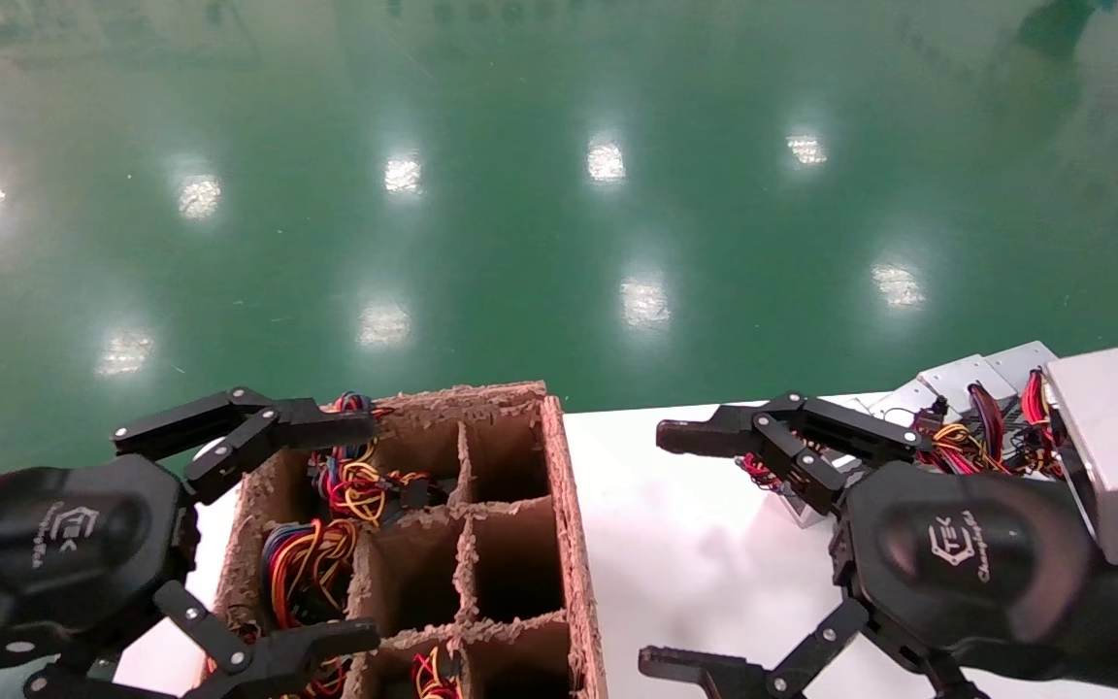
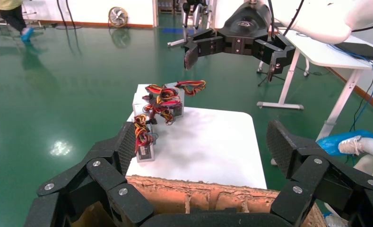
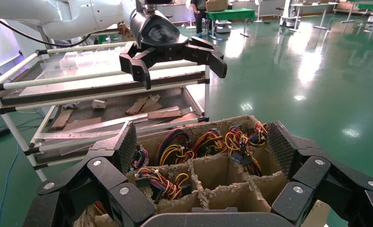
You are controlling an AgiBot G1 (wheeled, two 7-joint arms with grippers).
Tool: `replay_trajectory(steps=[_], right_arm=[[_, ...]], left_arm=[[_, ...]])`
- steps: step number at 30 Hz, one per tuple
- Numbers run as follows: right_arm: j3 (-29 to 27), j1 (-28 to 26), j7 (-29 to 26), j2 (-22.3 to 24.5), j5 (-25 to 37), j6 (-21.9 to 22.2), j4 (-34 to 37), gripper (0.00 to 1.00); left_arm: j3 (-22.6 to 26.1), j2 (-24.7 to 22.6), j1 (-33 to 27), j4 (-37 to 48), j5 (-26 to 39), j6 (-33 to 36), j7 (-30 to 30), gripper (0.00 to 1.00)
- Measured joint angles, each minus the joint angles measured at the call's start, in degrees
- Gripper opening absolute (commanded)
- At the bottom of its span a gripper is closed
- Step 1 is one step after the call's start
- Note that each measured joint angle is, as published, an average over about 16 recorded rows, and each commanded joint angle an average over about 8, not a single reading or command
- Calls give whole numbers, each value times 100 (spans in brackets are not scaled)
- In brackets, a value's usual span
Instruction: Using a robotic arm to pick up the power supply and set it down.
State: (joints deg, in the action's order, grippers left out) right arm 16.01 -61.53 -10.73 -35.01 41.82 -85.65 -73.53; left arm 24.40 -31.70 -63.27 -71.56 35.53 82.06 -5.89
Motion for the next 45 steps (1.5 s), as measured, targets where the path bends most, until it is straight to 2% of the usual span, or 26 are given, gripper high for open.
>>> replay_trajectory(steps=[45], right_arm=[[0, 0, 0, 0, 0, 1, 0, 100]], left_arm=[[0, 0, 0, 0, 0, 0, 0, 100]])
